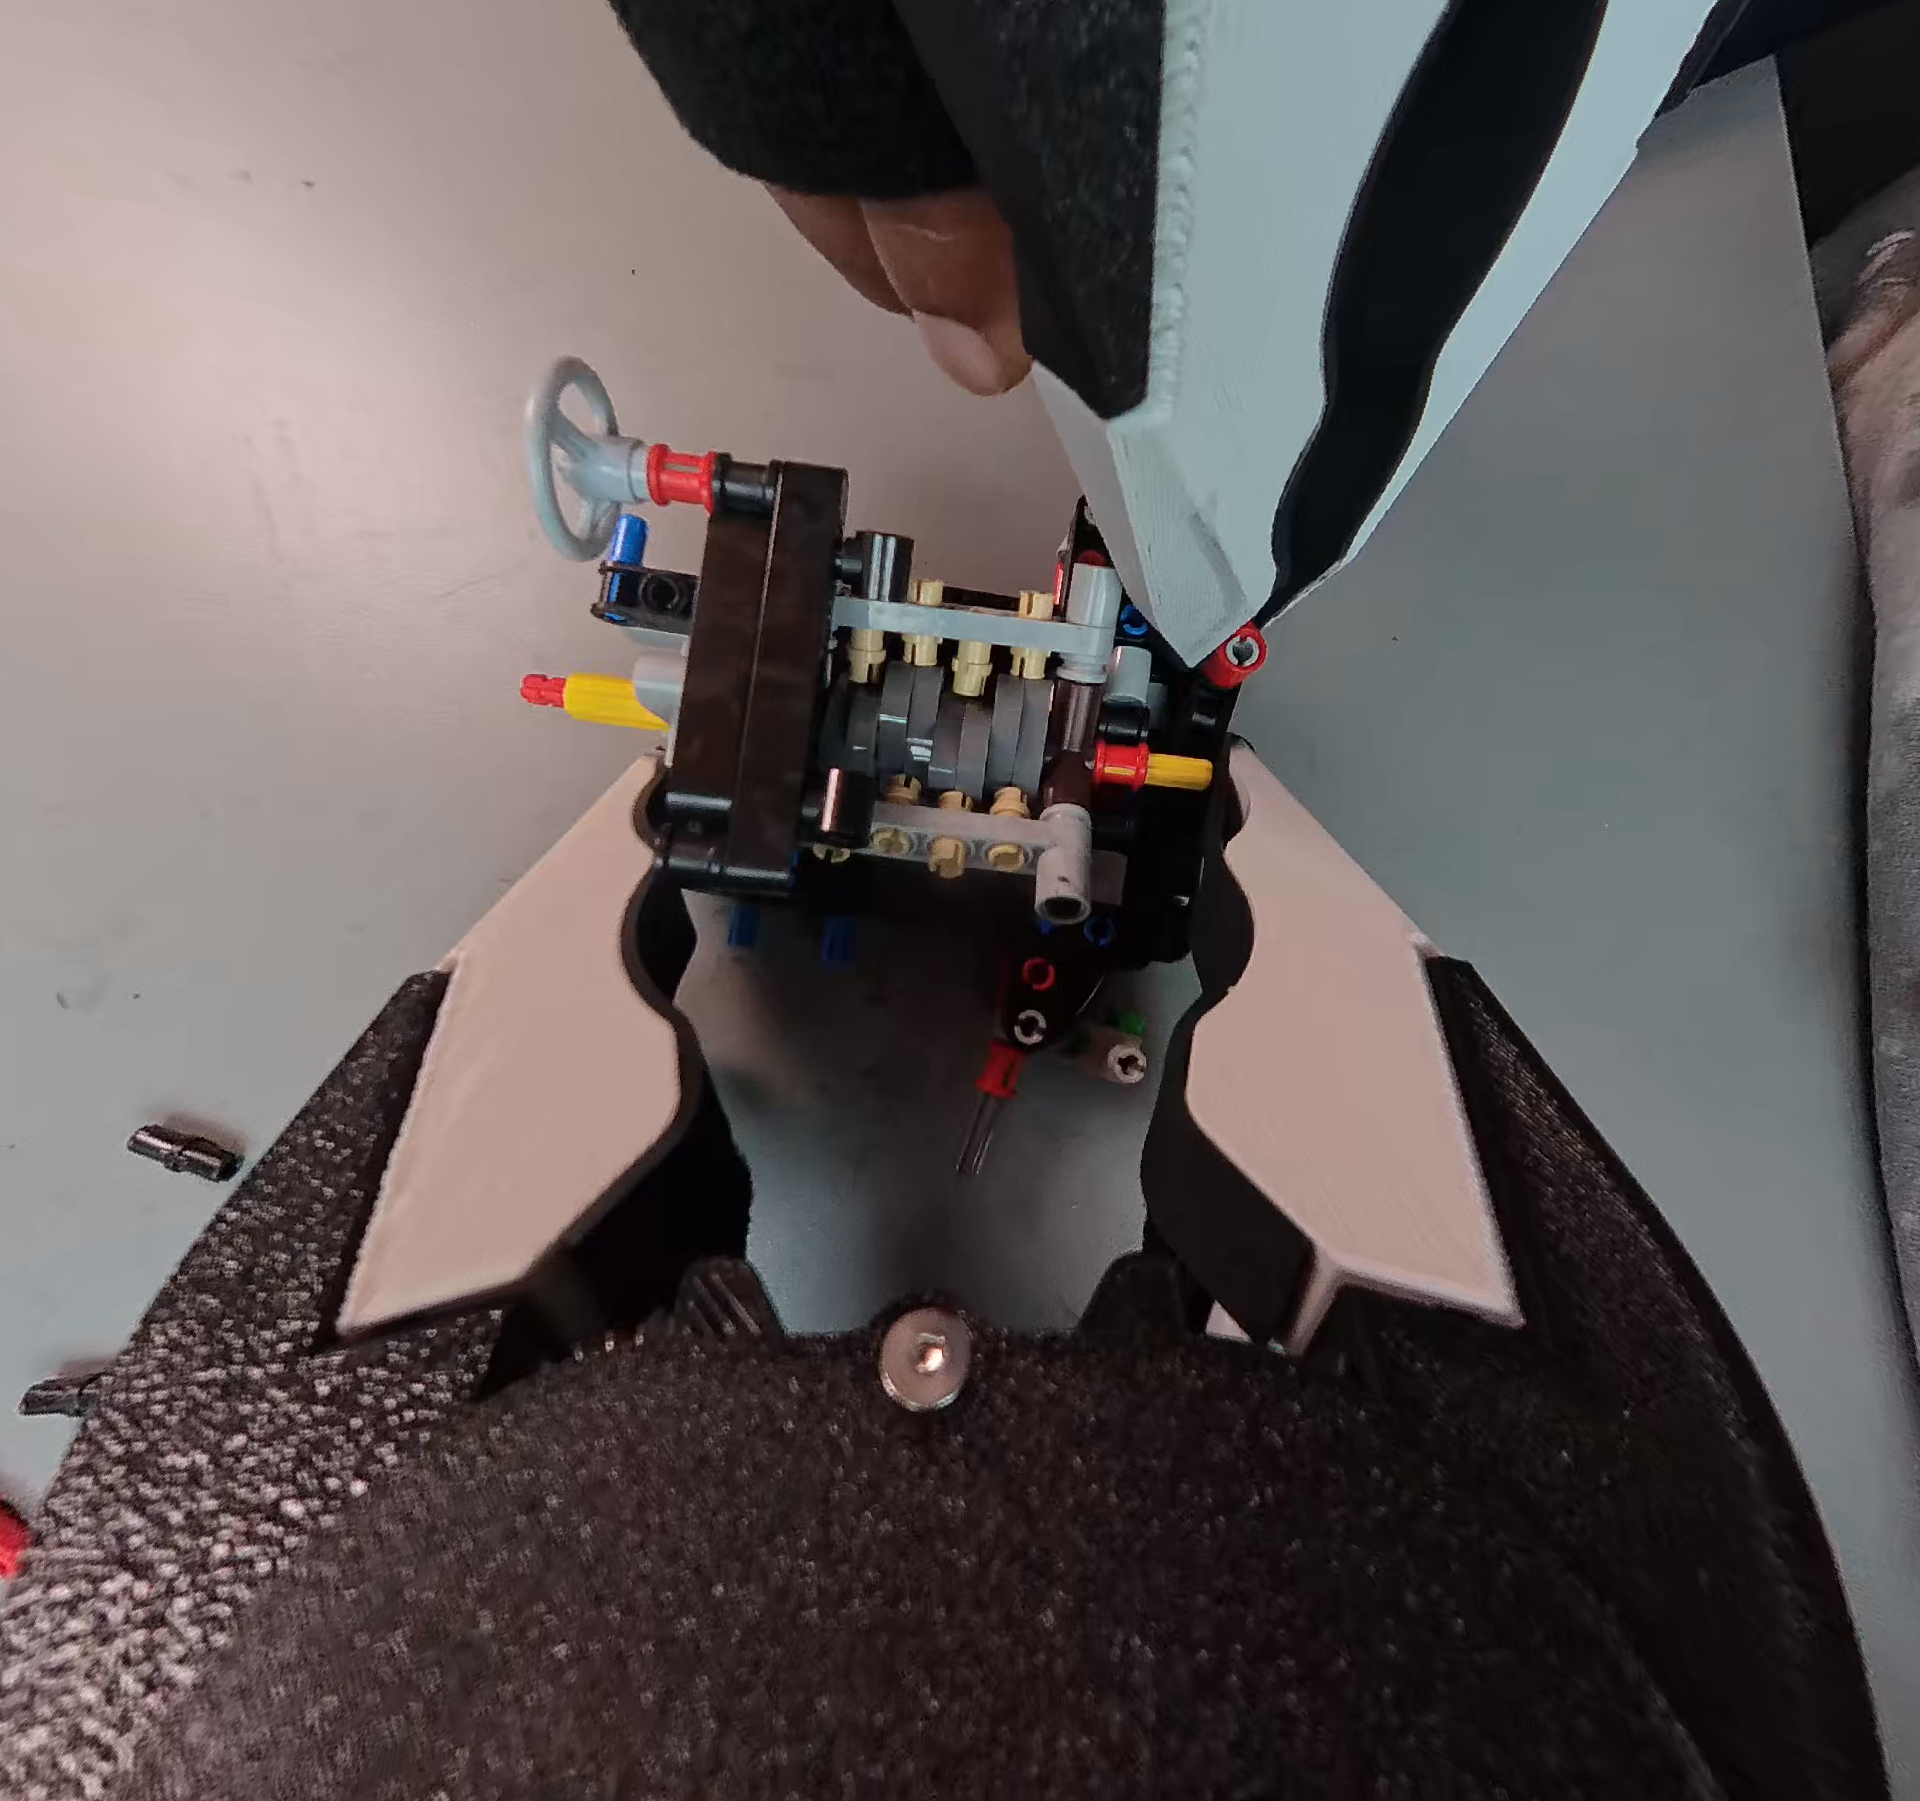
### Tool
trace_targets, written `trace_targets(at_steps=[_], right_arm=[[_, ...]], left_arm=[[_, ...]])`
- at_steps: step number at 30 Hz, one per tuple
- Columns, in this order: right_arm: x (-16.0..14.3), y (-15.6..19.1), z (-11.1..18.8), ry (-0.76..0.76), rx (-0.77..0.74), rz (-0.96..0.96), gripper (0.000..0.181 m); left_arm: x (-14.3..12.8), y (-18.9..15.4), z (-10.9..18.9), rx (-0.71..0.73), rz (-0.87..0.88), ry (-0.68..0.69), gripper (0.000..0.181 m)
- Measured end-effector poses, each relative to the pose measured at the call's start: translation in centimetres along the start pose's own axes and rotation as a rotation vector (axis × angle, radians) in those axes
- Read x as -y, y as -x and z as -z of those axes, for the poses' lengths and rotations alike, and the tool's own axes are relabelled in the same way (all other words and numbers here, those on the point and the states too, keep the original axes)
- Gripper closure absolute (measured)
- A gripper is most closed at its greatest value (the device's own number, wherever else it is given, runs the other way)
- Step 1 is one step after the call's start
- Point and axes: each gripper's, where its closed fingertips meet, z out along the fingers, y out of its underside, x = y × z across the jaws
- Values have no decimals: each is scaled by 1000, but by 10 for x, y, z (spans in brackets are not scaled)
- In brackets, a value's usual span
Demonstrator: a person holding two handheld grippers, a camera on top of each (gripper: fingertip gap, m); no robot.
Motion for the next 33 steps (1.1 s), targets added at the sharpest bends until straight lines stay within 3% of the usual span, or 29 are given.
trace_targets(at_steps=[18,19,20,21,22,24,28,31,33], right_arm=[[1,3,11,-49,26,-55,176],[2,3,18,-52,28,-55,181],[37,-2,43,-255,24,-89,181],[52,-14,66,-291,-33,-83,181],[49,-20,71,-210,-96,-11,181],[34,-11,58,-111,-59,2,181],[30,-1,48,-97,-59,-30,181],[9,8,17,24,-52,-15,159],[2,7,9,46,-62,-34,159]], left_arm=[[4,-4,-2,-44,18,-1,82],[2,0,-3,-23,17,15,82],[0,1,-4,-1,0,42,81],[1,-1,-4,-9,-19,53,82],[2,-1,-4,-12,-21,53,83],[2,-1,-4,-12,-19,57,83],[2,-2,-3,-19,-28,62,82],[2,-2,-2,-28,-34,56,82],[2,-2,-2,-32,-34,52,82]])
